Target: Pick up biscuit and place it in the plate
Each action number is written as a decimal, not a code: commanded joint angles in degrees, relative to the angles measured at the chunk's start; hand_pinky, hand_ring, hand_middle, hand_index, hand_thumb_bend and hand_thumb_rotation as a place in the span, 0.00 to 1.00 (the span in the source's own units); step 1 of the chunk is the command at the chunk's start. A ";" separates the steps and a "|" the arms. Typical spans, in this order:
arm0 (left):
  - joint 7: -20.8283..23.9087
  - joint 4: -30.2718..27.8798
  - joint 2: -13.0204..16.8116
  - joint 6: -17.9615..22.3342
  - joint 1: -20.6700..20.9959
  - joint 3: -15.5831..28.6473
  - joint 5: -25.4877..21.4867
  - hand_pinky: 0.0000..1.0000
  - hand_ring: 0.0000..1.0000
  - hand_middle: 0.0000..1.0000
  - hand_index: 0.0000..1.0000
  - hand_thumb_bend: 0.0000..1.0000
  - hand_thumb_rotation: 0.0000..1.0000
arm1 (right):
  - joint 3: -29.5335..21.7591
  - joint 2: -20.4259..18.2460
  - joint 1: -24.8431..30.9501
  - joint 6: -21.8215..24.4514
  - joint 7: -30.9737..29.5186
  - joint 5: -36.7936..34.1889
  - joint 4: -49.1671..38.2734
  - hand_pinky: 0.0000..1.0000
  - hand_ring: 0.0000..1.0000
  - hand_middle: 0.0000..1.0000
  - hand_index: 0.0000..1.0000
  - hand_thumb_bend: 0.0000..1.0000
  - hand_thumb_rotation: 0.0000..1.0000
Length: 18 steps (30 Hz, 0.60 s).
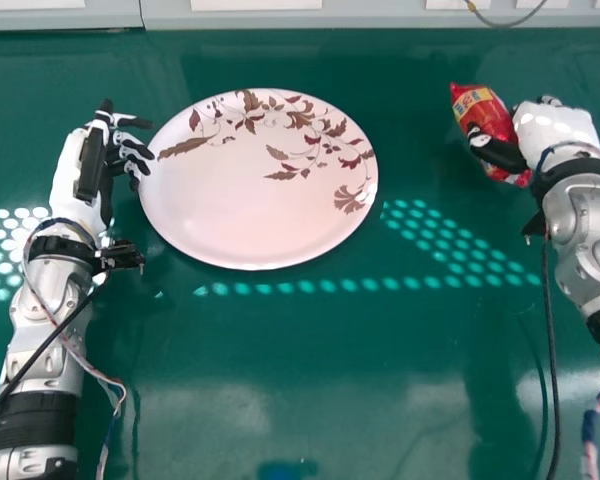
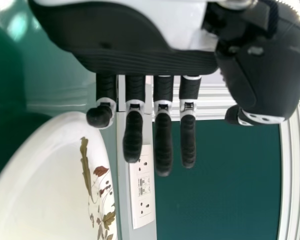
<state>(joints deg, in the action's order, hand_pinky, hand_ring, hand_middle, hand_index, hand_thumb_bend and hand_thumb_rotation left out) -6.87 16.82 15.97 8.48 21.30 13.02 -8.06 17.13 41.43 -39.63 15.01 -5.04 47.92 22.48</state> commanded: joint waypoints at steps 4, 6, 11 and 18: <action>-0.08 -0.10 0.05 -0.27 -0.55 0.57 -0.39 0.05 0.22 0.31 0.48 0.49 0.08 | -4.98 1.51 3.03 2.04 -3.93 -1.56 -13.02 0.30 0.42 0.53 0.52 0.49 0.00; -0.25 0.08 0.13 -0.06 -0.40 0.42 -0.23 0.06 0.22 0.31 0.48 0.49 0.08 | -6.33 1.28 3.27 3.00 -6.23 -2.10 -17.42 0.31 0.43 0.54 0.51 0.49 0.00; -0.25 0.85 0.17 -0.18 0.30 0.37 -0.12 0.06 0.22 0.31 0.48 0.49 0.08 | -6.97 1.07 2.74 2.05 -8.24 -1.01 -24.64 0.30 0.42 0.53 0.52 0.49 0.00; 0.06 1.62 0.22 -0.65 1.46 0.26 0.11 0.06 0.22 0.31 0.48 0.48 0.08 | -5.67 -1.89 -2.27 1.48 -13.13 -1.12 -28.19 0.31 0.43 0.54 0.51 0.49 0.00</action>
<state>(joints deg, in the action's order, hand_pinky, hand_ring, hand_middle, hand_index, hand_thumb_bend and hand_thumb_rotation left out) -6.91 17.76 16.04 8.02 22.27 13.01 -7.99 11.13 40.48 -39.38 16.53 -17.54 46.66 -4.36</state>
